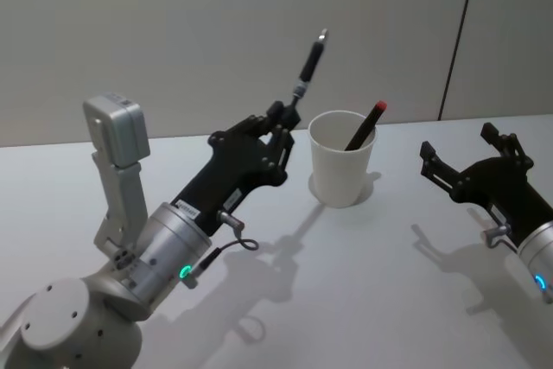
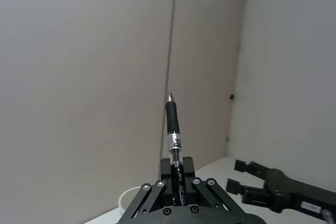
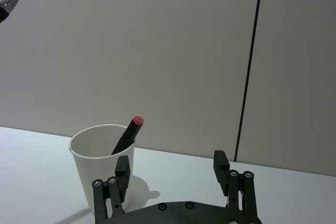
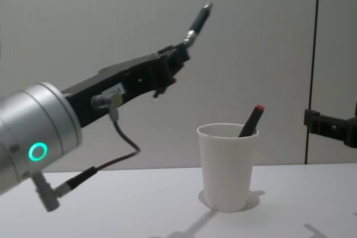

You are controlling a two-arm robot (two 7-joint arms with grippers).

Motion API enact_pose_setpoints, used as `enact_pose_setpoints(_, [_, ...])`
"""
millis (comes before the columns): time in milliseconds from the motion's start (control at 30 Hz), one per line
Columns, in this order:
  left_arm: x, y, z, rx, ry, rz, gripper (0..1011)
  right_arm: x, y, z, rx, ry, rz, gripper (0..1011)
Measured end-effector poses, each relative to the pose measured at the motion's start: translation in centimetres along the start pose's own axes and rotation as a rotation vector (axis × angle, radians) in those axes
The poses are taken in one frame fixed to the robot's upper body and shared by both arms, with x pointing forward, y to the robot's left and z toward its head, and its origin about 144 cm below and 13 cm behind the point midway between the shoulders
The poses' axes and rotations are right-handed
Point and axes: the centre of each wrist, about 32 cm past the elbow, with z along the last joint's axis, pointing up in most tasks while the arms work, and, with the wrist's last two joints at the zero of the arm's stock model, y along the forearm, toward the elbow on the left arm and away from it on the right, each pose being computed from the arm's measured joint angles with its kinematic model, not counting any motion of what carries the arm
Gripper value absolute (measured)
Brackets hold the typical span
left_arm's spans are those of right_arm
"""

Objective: Place the pen into the pen holder.

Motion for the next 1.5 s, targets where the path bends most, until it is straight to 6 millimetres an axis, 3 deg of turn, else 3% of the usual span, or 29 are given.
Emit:
enact_pose_setpoints(1000, [0.9,-4.1,-1.2,0.013,0.075,-0.475,123,0.0,0.0,0.0,0.0,0.0,0.0,1002])
enact_pose_setpoints(1500, [0.8,-5.3,-1.6,0.019,0.095,-0.573,123,0.0,0.0,0.0,0.0,0.001,0.002,1002])
